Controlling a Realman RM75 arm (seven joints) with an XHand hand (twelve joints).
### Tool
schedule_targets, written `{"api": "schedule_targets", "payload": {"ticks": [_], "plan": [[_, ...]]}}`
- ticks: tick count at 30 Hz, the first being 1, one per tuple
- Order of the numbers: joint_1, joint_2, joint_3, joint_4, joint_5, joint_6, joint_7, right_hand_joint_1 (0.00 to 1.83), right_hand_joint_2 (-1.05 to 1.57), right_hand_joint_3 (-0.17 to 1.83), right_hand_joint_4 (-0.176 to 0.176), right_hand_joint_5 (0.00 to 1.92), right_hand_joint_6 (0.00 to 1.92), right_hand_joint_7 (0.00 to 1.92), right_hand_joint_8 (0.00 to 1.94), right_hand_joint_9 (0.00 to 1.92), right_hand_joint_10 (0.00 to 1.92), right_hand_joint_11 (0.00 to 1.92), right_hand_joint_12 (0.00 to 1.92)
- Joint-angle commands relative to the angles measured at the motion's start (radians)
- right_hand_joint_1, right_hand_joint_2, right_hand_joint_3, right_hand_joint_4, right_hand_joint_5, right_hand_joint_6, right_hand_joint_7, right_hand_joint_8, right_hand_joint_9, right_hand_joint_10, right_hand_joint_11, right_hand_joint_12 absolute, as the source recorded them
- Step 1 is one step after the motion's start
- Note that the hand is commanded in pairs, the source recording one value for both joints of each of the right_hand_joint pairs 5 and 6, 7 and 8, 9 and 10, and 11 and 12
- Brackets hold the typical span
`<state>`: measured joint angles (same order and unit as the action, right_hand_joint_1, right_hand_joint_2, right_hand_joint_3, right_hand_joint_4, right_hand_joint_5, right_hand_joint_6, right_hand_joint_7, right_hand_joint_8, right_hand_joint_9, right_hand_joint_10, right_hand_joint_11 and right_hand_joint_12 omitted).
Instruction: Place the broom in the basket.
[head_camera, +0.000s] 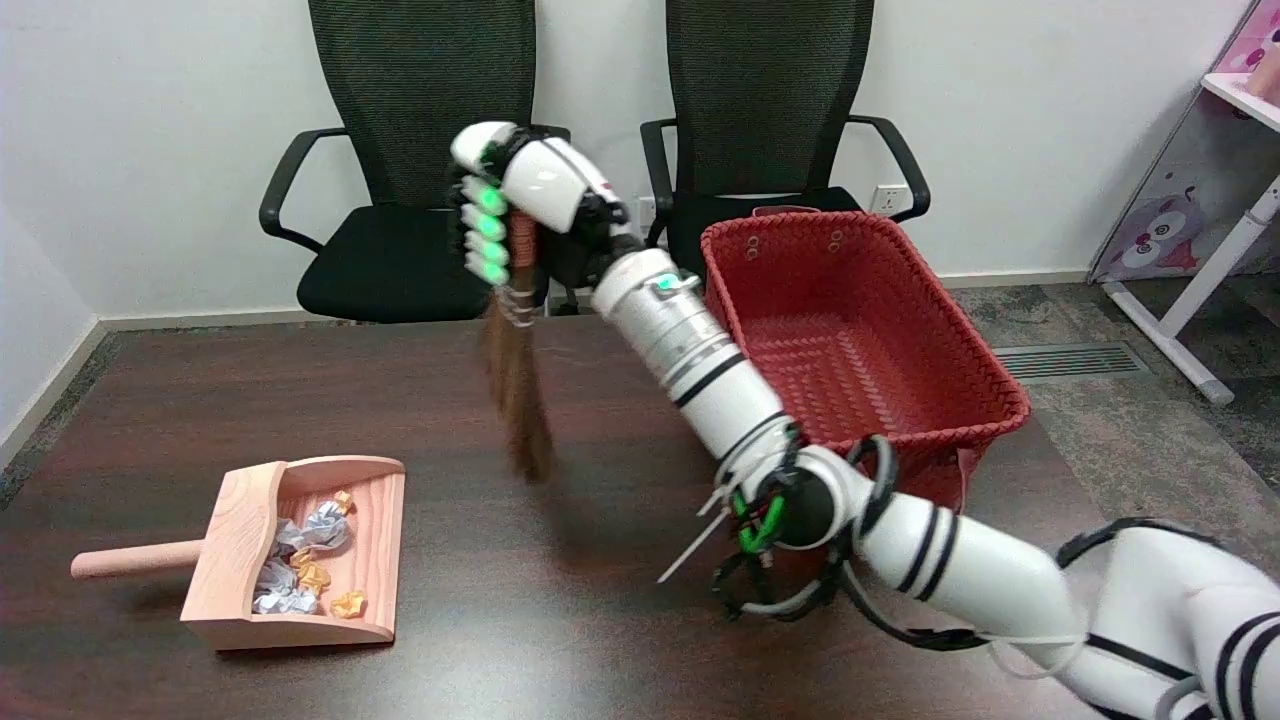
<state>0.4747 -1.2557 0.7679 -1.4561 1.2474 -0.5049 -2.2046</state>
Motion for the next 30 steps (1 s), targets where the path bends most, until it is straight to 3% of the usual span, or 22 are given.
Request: {"api": "schedule_targets", "payload": {"ticks": [1,30], "plan": [[-0.090,0.281,0.070,-0.198,0.271,-0.075,-0.193,0.60,1.54,1.53,0.003,1.92,1.92,1.92,1.92,1.92,1.92,1.92,1.92],[-0.130,0.283,0.073,-0.202,0.271,-0.129,-0.208,0.60,1.53,1.57,0.003,1.92,1.92,1.92,1.92,1.92,1.92,1.92,1.92]]}}
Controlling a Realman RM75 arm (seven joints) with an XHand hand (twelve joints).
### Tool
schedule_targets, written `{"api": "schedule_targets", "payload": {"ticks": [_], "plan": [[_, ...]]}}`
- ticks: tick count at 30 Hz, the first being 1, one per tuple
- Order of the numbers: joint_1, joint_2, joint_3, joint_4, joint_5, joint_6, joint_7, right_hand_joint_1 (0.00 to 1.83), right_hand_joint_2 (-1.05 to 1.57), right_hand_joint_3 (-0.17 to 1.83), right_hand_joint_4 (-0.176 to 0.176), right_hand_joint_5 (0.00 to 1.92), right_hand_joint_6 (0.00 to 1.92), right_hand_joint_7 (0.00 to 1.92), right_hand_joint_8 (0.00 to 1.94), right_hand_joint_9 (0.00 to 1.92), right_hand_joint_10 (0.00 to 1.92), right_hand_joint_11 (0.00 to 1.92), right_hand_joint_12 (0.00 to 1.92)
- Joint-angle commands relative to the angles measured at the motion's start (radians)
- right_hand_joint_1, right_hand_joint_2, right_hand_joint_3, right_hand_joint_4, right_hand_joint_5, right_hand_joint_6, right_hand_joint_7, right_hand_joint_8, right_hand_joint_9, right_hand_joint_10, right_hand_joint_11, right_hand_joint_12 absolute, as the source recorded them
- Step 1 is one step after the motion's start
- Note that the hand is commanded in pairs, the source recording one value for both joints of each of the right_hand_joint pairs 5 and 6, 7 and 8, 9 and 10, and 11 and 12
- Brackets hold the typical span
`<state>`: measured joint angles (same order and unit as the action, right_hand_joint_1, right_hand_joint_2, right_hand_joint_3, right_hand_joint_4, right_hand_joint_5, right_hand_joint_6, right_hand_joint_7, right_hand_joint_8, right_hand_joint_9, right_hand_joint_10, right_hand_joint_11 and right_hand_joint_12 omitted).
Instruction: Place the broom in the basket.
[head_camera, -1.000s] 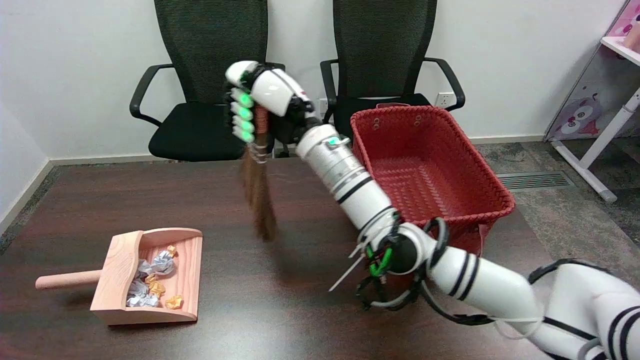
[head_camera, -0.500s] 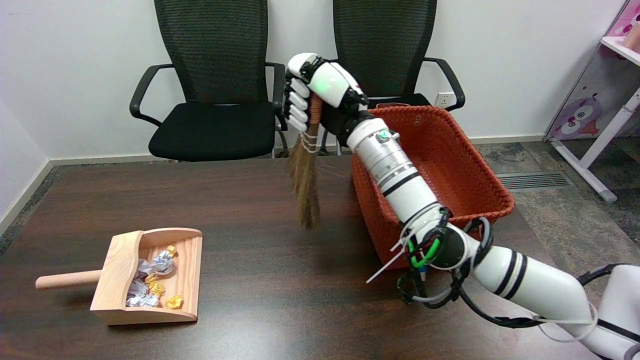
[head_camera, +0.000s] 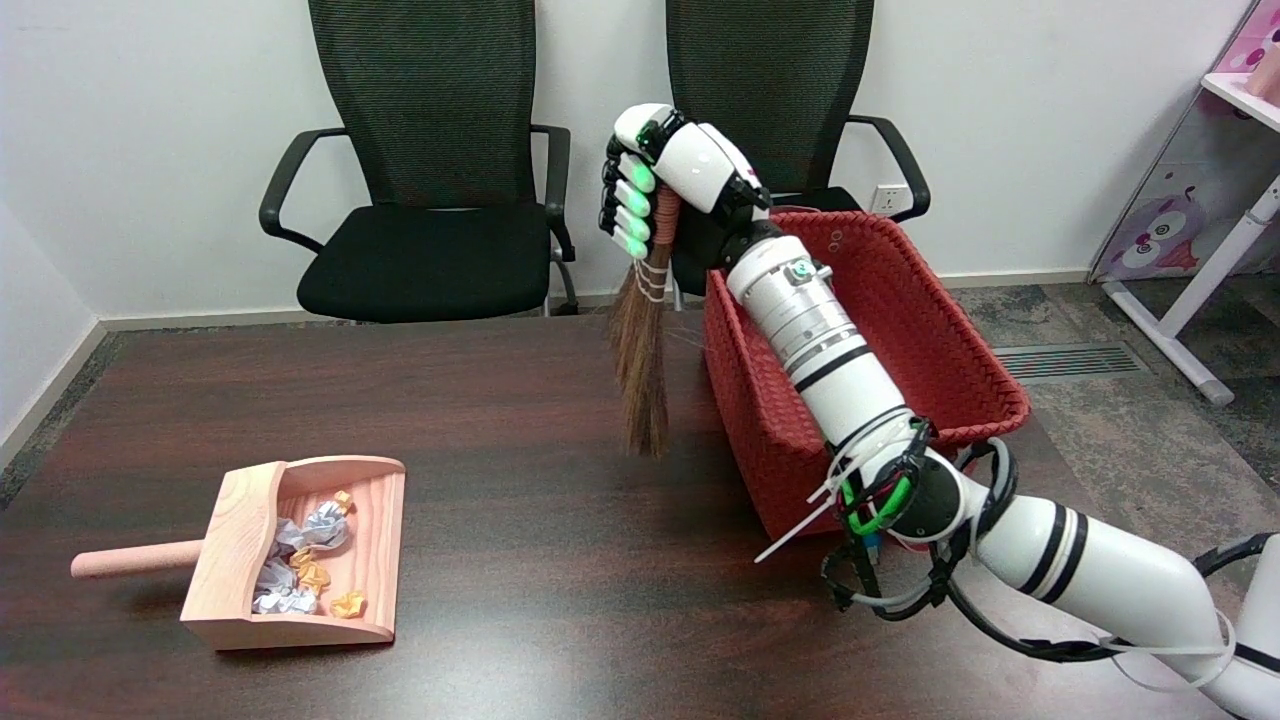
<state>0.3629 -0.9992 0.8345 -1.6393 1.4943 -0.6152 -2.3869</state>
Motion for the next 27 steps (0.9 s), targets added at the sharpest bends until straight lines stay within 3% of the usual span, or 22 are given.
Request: {"api": "schedule_targets", "payload": {"ticks": [1,7,13,20,27], "plan": [[-0.019,0.027,0.006,-0.019,0.024,-0.018,-0.026,0.60,1.53,1.57,0.003,1.92,1.92,1.92,1.92,1.92,1.92,1.92,1.92],[-0.007,0.029,0.036,-0.082,0.024,0.029,-0.026,0.60,1.52,1.57,0.003,1.92,1.92,1.92,1.92,1.92,1.92,1.92,1.92],[0.099,0.089,0.229,-0.213,0.177,0.355,-0.026,0.61,1.52,1.56,0.003,1.92,1.92,1.92,1.92,1.92,1.92,1.92,1.92],[0.321,0.344,0.208,-0.225,0.549,0.374,-0.024,0.61,1.57,1.53,0.003,1.92,1.92,1.92,1.92,1.92,1.92,1.92,1.92],[0.437,0.583,0.145,-0.238,0.736,0.359,-0.025,0.62,1.57,1.54,0.006,1.92,1.92,1.92,1.92,1.92,1.92,1.92,1.92]]}}
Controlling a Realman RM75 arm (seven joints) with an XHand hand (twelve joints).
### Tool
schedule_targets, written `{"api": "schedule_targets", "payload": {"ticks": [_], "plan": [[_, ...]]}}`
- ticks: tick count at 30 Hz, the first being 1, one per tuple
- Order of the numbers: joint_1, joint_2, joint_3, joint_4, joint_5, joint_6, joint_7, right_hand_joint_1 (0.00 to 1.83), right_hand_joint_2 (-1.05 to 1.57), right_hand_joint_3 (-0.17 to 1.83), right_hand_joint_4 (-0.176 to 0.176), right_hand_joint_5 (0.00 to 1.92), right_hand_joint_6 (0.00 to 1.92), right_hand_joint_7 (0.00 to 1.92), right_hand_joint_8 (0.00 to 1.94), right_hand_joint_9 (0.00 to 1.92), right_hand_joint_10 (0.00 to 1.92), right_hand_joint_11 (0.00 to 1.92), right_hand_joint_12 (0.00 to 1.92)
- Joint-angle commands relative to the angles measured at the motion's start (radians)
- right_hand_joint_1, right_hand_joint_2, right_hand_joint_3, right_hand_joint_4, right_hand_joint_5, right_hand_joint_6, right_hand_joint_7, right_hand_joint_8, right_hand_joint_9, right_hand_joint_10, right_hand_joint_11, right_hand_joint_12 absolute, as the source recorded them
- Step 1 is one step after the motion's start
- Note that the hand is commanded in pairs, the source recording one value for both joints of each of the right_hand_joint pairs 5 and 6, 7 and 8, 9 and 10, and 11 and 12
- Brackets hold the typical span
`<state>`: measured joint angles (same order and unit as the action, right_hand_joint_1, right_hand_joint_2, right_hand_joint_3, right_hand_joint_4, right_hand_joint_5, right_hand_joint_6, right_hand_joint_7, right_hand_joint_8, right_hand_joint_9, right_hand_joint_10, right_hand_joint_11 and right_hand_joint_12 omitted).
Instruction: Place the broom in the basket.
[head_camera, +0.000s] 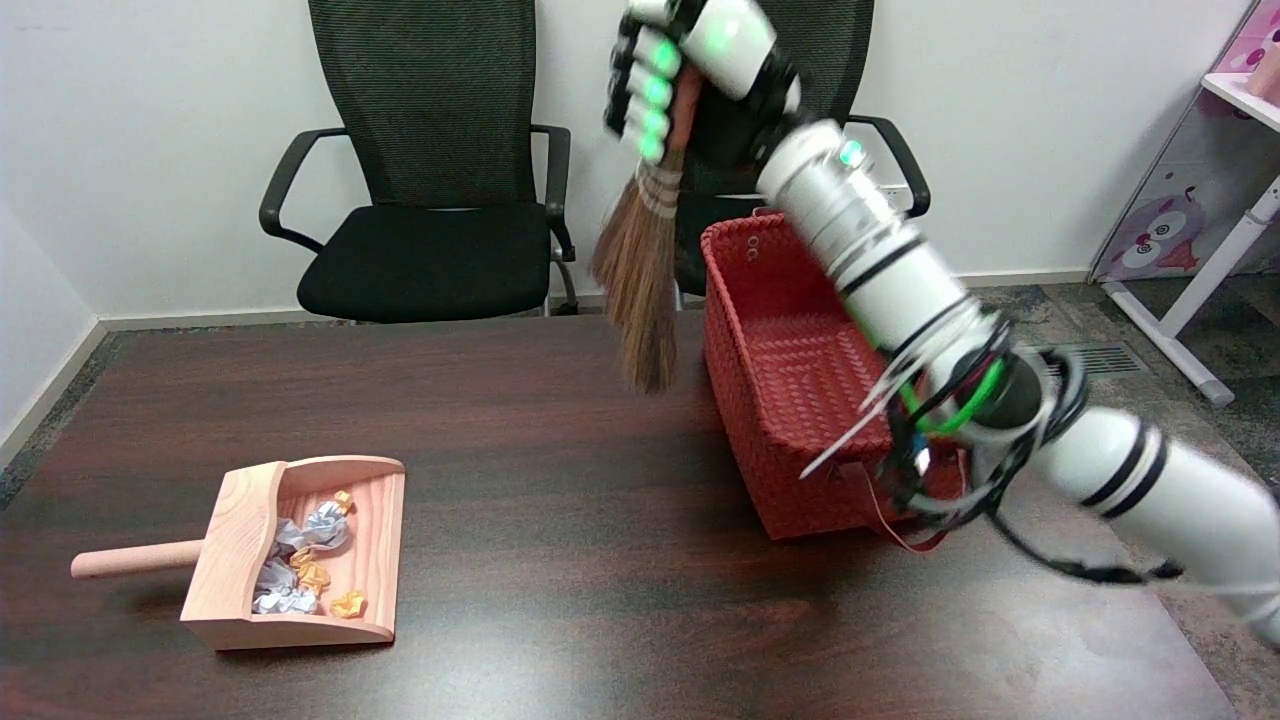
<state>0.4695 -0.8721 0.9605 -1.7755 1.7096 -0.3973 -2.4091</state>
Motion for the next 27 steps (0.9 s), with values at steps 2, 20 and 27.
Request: {"api": "schedule_targets", "payload": {"ticks": [2,20,27], "plan": [[0.308,0.497,0.024,-0.106,0.522,0.110,-0.002,0.62,1.57,1.54,0.006,1.92,1.92,1.92,1.92,1.92,1.92,1.92,1.92],[-0.140,0.547,-0.071,0.032,0.024,-0.437,0.026,0.75,1.15,1.75,-0.003,1.92,1.92,1.92,1.92,1.92,1.92,1.92,1.92],[-0.185,0.381,-0.145,0.203,-0.176,-0.578,0.157,0.74,1.08,1.80,-0.006,1.92,1.92,1.92,1.92,1.92,1.92,1.92,1.92]]}}
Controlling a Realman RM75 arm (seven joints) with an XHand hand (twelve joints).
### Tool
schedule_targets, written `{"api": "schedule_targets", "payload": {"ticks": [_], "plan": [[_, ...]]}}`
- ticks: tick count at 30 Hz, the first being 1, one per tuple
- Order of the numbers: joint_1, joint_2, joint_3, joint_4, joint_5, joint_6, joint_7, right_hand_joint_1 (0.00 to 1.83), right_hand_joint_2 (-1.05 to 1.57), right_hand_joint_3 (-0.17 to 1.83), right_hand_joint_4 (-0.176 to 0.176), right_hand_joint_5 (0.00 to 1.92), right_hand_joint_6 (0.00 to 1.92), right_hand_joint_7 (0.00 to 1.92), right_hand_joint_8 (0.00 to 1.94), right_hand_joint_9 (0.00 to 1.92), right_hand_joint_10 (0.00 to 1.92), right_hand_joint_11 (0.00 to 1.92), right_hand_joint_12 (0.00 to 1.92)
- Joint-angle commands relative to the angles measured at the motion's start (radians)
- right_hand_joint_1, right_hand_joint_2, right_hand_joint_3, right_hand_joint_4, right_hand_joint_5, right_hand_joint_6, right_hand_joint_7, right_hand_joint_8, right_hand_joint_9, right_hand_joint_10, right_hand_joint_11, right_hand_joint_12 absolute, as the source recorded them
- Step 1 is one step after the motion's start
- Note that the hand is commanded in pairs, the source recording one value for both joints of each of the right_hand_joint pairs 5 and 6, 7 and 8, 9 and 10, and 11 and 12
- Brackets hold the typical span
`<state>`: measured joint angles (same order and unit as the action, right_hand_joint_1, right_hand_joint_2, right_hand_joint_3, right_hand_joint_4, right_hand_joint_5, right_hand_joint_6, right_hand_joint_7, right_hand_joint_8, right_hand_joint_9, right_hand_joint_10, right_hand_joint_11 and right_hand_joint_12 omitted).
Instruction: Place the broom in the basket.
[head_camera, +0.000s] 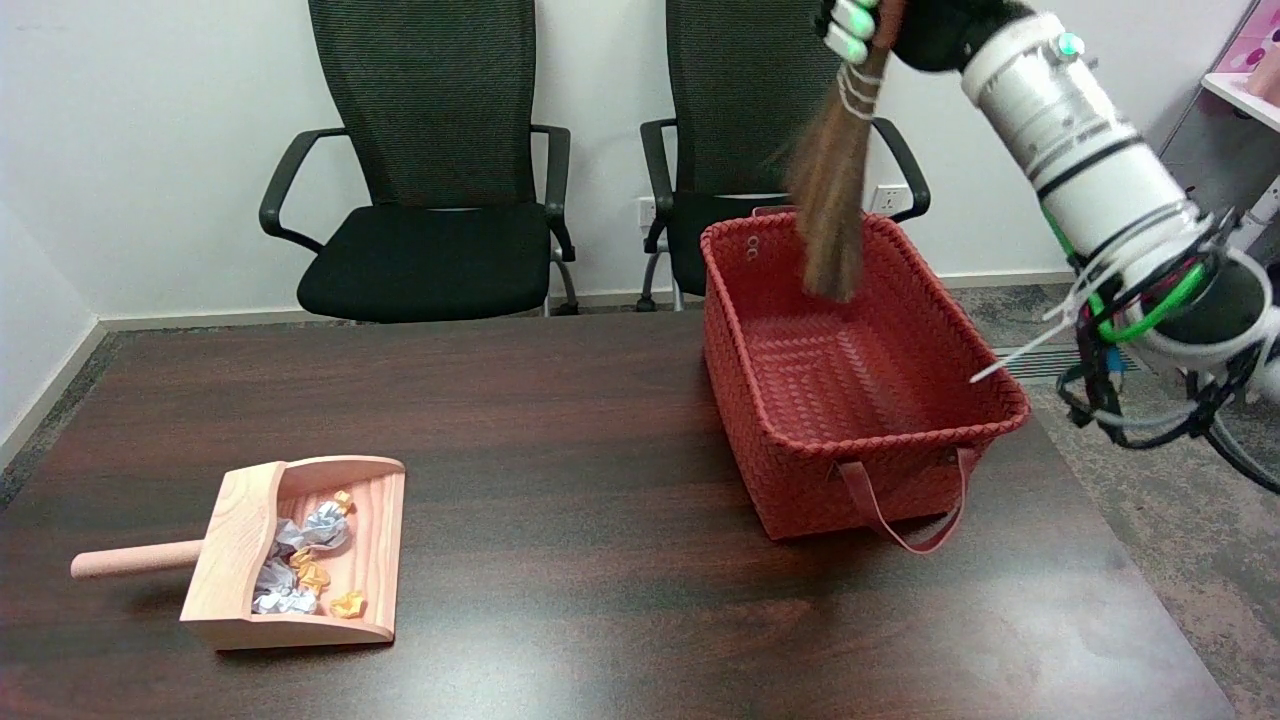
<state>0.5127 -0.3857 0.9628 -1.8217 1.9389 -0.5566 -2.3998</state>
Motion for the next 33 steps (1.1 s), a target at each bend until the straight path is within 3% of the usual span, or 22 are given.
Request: {"api": "schedule_targets", "payload": {"ticks": [1,14,21,33], "plan": [[-0.232,-0.125,-0.148,0.262,-0.424,-0.426,0.161,0.73,1.08,1.80,-0.006,1.92,1.92,1.92,1.92,1.92,1.92,1.92,1.92],[-0.261,-0.303,-0.208,0.349,-0.610,-0.437,0.257,0.73,1.08,1.79,-0.007,1.92,1.92,1.92,1.92,1.92,1.92,1.92,1.92],[-0.255,-0.329,-0.283,0.348,-0.711,-0.427,0.352,0.71,1.15,1.78,-0.007,1.92,1.92,1.92,1.92,1.92,1.92,1.92,1.92],[-0.247,-0.347,-0.285,0.340,-0.776,-0.248,0.358,0.67,1.29,1.70,0.000,1.92,1.92,1.92,1.92,1.92,1.92,1.92,1.92]]}}
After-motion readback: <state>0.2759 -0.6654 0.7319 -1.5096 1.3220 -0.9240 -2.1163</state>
